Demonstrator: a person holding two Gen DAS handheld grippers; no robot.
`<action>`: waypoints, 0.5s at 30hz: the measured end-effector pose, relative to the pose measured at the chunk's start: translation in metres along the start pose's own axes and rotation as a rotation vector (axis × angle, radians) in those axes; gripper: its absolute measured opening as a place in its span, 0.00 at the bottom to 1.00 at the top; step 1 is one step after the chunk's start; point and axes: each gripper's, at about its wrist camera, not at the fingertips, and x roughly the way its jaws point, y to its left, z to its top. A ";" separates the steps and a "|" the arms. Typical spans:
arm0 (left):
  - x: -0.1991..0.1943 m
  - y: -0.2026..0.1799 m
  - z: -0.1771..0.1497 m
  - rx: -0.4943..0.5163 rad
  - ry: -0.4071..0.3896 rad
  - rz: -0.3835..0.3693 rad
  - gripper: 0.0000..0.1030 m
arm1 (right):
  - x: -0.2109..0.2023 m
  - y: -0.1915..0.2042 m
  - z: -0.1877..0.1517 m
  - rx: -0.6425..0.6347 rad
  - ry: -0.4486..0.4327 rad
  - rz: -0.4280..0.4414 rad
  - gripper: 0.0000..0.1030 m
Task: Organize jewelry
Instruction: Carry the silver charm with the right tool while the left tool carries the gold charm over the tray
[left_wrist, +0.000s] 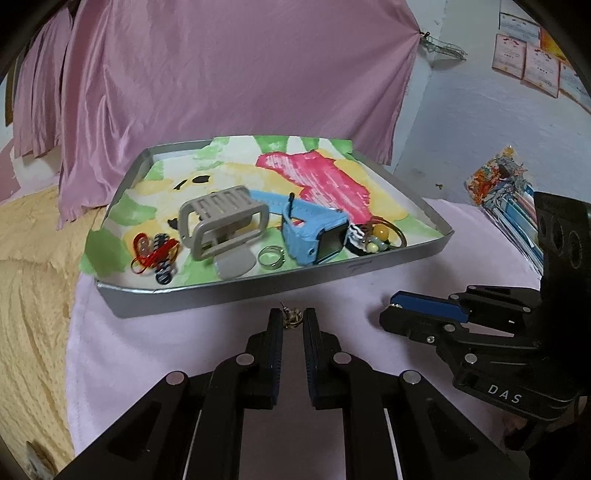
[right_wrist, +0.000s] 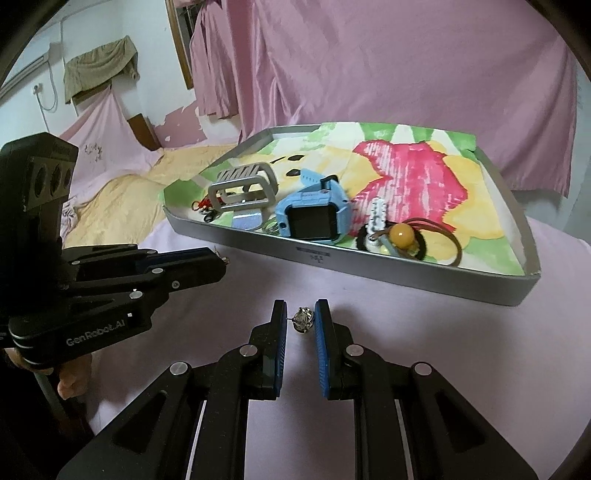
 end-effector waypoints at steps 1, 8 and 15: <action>0.002 -0.001 0.000 0.002 0.007 0.007 0.10 | 0.000 -0.001 0.000 0.002 -0.001 -0.001 0.13; -0.001 -0.004 -0.001 -0.003 -0.002 0.001 0.10 | -0.006 -0.007 0.000 0.017 -0.023 0.004 0.13; -0.014 -0.017 0.016 0.012 -0.084 -0.036 0.10 | -0.031 -0.027 0.011 0.052 -0.115 -0.041 0.13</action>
